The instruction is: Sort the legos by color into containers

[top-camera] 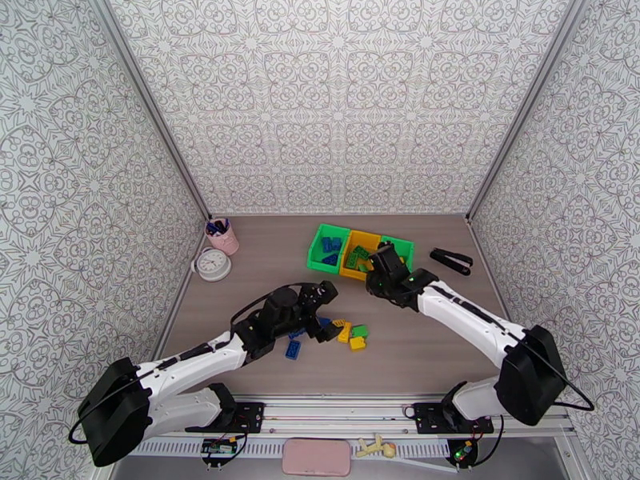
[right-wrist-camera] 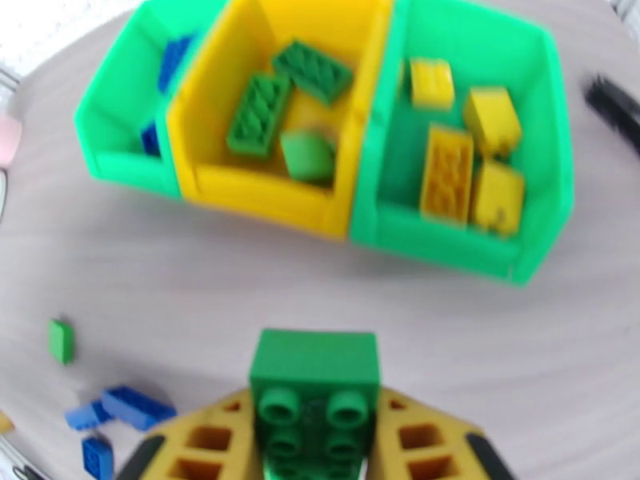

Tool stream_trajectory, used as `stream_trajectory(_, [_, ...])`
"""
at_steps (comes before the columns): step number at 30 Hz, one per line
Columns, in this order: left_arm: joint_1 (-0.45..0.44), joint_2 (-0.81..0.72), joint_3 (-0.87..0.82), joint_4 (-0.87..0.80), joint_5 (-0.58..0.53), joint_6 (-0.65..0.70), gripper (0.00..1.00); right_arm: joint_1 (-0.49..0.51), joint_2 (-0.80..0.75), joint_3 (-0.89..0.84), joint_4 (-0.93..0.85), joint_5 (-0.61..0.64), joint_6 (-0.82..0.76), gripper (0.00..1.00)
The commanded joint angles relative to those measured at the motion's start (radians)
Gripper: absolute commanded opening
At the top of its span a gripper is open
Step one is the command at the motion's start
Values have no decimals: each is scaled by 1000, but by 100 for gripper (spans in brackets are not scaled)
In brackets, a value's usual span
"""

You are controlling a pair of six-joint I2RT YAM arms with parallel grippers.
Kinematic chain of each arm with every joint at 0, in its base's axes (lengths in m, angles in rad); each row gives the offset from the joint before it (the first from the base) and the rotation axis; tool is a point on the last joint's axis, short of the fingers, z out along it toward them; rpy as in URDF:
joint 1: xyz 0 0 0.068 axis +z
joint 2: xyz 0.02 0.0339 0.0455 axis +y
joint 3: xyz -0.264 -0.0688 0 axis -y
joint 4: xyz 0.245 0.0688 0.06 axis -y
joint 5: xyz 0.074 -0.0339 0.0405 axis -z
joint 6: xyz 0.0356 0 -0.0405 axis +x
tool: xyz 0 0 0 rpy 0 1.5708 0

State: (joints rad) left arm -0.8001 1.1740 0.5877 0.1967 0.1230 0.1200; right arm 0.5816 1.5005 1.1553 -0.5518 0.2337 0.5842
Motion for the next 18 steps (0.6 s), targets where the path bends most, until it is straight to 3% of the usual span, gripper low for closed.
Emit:
stream_trajectory(1, [7, -14, -10, 58, -105, -64, 100, -44, 89, 98, 71, -8, -84, 27])
stream_trajectory(10, [14, -4, -5, 70, -129, -85, 100, -104, 342, 344, 133, -42, -197, 30])
stream_trajectory(18, [18, 1, 0, 44, -69, -49, 100, -128, 519, 478, 189, -39, -221, 31])
